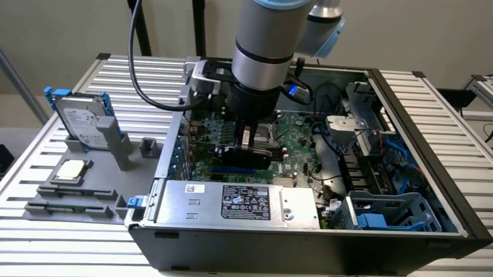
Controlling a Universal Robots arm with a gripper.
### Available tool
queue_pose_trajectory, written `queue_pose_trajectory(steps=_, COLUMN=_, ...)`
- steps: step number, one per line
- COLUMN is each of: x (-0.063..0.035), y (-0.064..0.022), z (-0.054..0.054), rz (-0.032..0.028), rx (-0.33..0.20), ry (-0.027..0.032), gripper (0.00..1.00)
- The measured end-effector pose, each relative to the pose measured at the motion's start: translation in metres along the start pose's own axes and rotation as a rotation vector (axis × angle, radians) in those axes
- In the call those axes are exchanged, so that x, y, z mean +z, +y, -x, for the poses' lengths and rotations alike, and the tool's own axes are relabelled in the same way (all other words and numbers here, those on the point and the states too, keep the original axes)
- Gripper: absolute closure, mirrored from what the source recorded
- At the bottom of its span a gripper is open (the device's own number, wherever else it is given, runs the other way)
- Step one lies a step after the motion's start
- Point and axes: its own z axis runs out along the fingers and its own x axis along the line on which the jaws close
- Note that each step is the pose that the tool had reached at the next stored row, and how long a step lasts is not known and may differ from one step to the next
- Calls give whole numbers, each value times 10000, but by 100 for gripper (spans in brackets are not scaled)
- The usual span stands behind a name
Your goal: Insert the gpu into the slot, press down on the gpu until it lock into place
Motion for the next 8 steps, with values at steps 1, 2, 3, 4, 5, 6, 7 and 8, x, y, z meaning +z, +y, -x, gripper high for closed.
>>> queue_pose_trajectory(steps=1, x=4, y=0, z=0, rz=-1, rx=-11, ry=0, gripper=74)
queue_pose_trajectory(steps=2, x=5, y=0, z=0, rz=-1, rx=-24, ry=4, gripper=74)
queue_pose_trajectory(steps=3, x=8, y=0, z=1, rz=-1, rx=-39, ry=4, gripper=74)
queue_pose_trajectory(steps=4, x=11, y=0, z=2, rz=-1, rx=-54, ry=5, gripper=74)
queue_pose_trajectory(steps=5, x=14, y=0, z=2, rz=0, rx=-74, ry=7, gripper=74)
queue_pose_trajectory(steps=6, x=18, y=0, z=4, rz=1, rx=-117, ry=11, gripper=74)
queue_pose_trajectory(steps=7, x=21, y=0, z=7, rz=3, rx=-166, ry=16, gripper=74)
queue_pose_trajectory(steps=8, x=24, y=-1, z=9, rz=4, rx=-213, ry=19, gripper=74)
